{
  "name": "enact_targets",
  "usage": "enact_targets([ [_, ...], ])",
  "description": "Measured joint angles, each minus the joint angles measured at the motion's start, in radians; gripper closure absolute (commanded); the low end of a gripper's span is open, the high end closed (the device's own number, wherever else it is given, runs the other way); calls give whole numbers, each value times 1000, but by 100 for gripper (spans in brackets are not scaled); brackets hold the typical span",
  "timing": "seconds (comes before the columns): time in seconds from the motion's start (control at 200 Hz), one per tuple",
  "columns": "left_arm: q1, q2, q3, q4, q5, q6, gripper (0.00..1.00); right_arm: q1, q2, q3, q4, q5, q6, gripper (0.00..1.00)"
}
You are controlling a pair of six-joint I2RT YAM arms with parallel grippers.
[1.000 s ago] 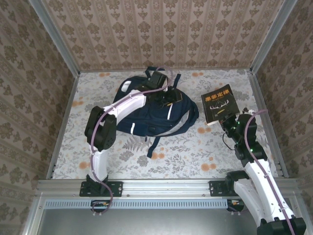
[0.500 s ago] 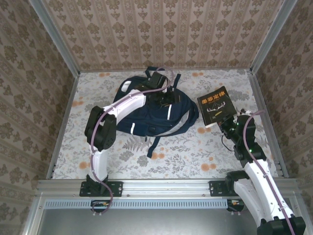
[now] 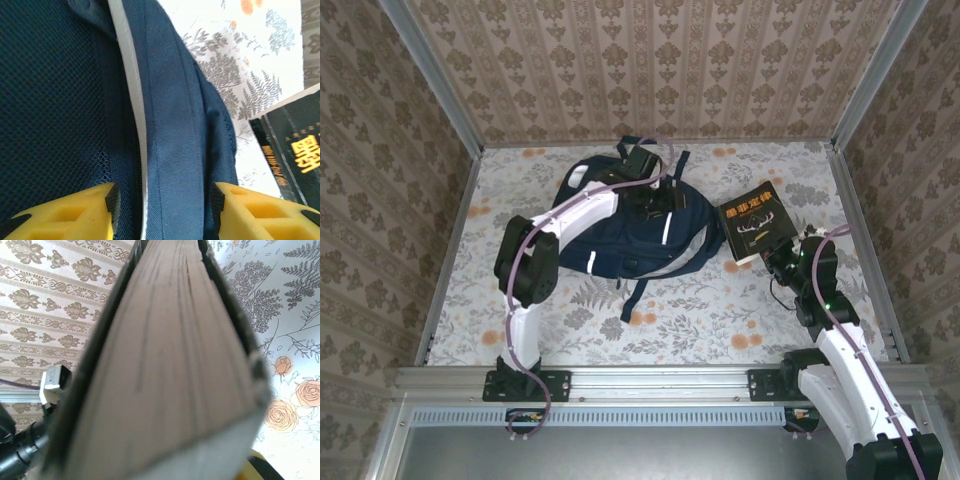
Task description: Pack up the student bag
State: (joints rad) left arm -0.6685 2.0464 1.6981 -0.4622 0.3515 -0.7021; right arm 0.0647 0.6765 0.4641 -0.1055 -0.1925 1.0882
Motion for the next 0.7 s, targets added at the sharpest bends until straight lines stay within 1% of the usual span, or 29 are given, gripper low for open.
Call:
enact_targets([
  [0.085, -8, 22, 2, -4, 4, 0, 50, 0, 0, 0, 1, -3, 0, 100],
  [0.19, -12, 40, 20, -8, 8, 0, 56, 0, 0, -2, 4, -4, 7, 100],
  [0.28, -14, 53, 48, -10, 16, 2, 65, 0, 0, -7, 12, -7, 13, 100],
  [0.45, -20, 94, 103, -30, 15, 27, 87, 0, 0, -16, 20, -19, 18, 100],
  [0.52, -20, 122, 130, -51, 15, 42, 100, 0, -1, -16, 19, -23, 18, 100],
  [0.7, -17, 148, 176, -108, 14, 79, 100, 0, -16, -14, -6, -22, -2, 100],
])
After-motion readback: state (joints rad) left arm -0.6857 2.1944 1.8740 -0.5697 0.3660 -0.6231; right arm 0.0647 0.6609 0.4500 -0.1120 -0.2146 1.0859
